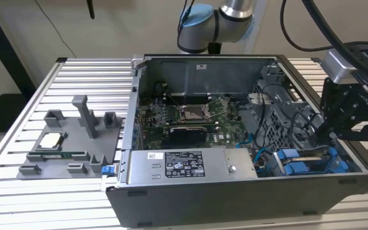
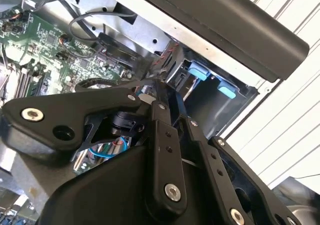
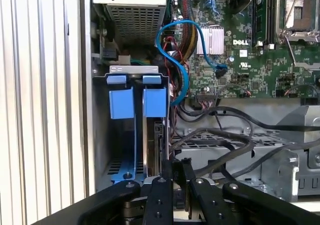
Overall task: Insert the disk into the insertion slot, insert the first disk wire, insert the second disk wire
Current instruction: 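Insert the first disk wire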
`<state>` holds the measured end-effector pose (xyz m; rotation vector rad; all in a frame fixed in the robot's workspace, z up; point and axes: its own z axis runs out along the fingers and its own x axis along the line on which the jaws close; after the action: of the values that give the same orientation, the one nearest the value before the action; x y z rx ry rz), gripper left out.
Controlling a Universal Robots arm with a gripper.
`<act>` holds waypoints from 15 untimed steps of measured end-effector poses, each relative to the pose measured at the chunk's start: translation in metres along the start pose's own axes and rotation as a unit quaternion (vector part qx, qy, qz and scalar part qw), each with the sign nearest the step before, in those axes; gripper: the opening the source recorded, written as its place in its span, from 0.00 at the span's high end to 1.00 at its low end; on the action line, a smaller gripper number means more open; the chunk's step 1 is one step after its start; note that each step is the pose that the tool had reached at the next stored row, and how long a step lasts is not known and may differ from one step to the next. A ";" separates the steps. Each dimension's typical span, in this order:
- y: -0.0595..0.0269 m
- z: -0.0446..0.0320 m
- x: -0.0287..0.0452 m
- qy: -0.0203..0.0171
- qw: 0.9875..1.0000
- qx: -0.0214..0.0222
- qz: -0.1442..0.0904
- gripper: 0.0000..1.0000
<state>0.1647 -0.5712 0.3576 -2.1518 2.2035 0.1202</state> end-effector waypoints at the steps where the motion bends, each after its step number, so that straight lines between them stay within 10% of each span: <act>1: 0.0000 0.0010 0.0005 0.000 1.000 0.000 0.000 0.81; 15: 0.0003 0.0098 0.0070 0.000 1.000 0.000 0.000 0.81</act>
<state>0.1641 -0.5772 0.3472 -2.1523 2.2039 0.1193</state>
